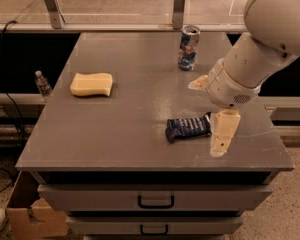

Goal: Move rxbar blueberry near sponge

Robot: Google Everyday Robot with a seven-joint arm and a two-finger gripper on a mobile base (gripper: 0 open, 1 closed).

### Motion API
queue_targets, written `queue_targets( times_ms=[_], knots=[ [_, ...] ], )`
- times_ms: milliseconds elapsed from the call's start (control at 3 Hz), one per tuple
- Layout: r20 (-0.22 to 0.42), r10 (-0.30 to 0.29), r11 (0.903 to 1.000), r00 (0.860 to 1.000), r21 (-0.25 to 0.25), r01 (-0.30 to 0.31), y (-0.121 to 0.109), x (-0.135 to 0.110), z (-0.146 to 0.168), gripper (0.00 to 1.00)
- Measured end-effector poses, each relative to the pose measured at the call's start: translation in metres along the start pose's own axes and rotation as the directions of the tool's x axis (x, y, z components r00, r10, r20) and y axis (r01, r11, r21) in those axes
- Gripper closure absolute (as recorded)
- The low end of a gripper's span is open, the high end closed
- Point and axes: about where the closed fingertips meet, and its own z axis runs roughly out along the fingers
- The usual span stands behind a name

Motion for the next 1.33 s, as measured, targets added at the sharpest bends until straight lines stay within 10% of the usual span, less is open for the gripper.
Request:
queue_targets(
  times_ms=[1333],
  knots=[
    [0.019, -0.005, 0.9988, 1.0, -0.049, 0.006, 0.004, -0.004, 0.016, 0.87]
  ],
)
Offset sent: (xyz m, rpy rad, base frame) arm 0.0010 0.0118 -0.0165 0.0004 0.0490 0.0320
